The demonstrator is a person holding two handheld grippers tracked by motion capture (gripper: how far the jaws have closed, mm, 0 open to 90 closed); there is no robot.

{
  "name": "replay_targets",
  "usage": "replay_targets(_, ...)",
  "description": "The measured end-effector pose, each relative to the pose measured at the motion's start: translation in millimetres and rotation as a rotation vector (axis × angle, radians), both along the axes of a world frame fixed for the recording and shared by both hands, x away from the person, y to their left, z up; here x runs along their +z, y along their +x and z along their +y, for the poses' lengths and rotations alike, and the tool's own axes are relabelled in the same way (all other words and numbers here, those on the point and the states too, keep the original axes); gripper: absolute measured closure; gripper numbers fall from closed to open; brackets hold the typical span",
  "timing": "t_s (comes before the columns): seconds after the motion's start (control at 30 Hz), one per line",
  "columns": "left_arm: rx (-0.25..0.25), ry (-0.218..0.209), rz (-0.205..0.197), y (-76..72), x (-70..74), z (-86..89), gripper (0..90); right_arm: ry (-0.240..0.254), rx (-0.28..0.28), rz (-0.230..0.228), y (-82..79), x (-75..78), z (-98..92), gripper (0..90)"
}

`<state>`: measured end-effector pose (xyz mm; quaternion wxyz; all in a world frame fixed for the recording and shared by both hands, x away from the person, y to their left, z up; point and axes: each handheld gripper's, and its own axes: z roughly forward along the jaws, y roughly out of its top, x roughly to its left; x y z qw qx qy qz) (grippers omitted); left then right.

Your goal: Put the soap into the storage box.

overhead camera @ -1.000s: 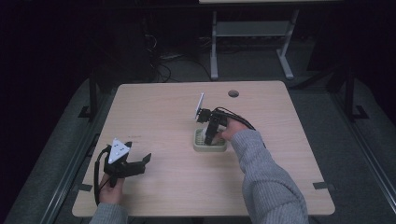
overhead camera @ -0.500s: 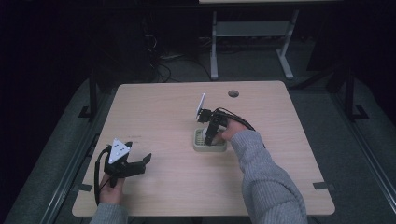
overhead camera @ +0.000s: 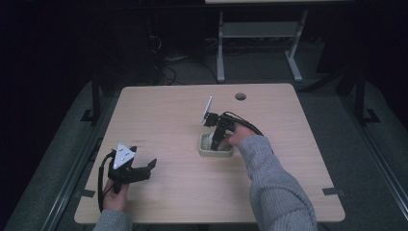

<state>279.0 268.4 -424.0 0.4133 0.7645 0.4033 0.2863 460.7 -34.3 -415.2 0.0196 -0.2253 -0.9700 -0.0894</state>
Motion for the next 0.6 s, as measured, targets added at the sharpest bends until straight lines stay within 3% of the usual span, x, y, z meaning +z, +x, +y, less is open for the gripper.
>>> replay_targets(0.2,-0.001,0.003,-0.001,-0.3,0.4,0.1,15.2,0.014,-0.005,-0.010,-1.5,4.0,-1.0,18.9)
replay_targets(0.6,0.001,0.000,0.001,-0.1,0.1,-0.3,15.2,0.090,-0.036,-0.035,-6.8,24.6,-17.0,18.8)
